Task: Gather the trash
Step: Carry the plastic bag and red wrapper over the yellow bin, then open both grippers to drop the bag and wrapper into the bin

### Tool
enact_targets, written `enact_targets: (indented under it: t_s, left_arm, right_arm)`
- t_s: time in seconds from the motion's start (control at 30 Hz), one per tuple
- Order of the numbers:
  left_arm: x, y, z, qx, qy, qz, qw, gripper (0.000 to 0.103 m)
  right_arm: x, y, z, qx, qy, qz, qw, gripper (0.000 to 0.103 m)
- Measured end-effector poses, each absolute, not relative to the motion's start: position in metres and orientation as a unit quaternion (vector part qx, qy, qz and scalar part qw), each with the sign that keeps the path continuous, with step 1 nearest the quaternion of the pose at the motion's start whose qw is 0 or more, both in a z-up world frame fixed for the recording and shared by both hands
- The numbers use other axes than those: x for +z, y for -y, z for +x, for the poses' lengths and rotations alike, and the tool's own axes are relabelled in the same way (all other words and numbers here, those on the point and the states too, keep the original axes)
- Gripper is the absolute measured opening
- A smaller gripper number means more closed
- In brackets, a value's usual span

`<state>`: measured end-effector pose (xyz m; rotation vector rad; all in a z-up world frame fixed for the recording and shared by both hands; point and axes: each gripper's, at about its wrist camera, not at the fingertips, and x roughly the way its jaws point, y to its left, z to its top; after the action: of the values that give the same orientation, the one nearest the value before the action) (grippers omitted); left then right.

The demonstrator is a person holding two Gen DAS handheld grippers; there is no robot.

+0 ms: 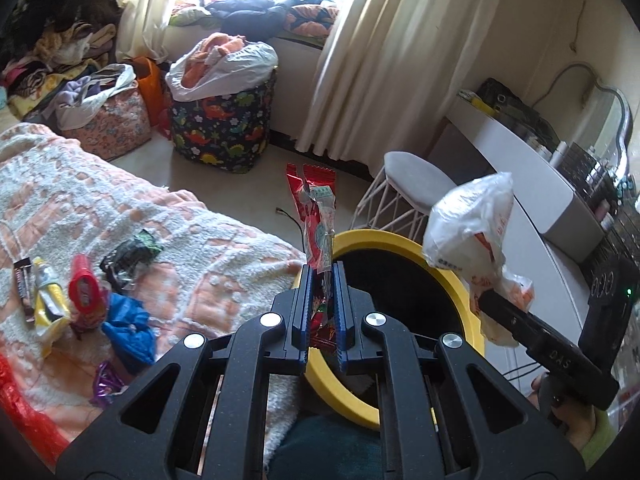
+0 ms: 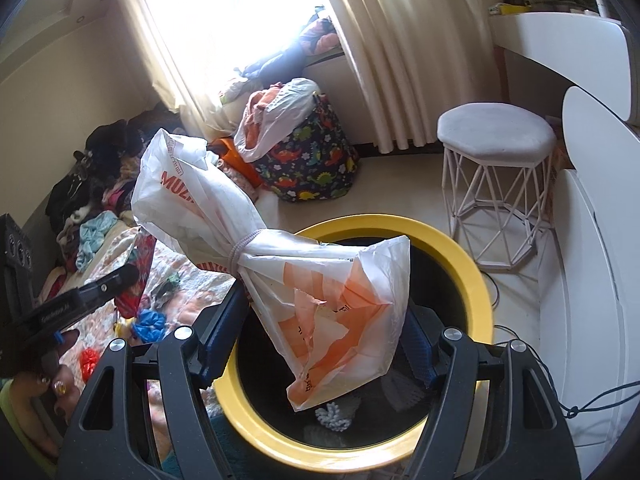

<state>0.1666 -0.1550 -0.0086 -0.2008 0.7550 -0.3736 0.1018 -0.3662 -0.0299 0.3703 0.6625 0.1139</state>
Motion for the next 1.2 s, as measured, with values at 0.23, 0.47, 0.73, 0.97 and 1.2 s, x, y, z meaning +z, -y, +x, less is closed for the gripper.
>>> enact_targets:
  t_s: [0.23,0.47,0.73,0.97,1.2]
  left_arm:
    - [-0.016,0.178,0.164,-0.208,-0.375,-0.078,0.900,0.006]
    - [-0.027,0.197,0.163,-0.233,-0.387,-0.062,0.890,0.006]
    - [-0.044,0.217,0.163,-0.255,-0.409,-0.045,0.875,0.006]
    - [-0.057,0.225,0.166,-0.259,-0.424,-0.037,0.867,0.006]
    - [-0.067,0.228,0.171,-0.257,-0.438,-0.033,0.861,0.006]
  right_arm:
    - [-0.038,0.374,0.103,0.036,-0.329,0.185,0.925,0.069]
    - [-0.046,0.380,0.105,0.018,-0.336,0.187,0.923,0.069]
    - [-0.056,0.392,0.106,-0.008,-0.349,0.197,0.916,0.070]
    - [-0.066,0.400,0.108,-0.025,-0.361,0.201,0.910,0.070]
    - [-0.072,0.399,0.111,-0.023,-0.371,0.202,0.906,0.071]
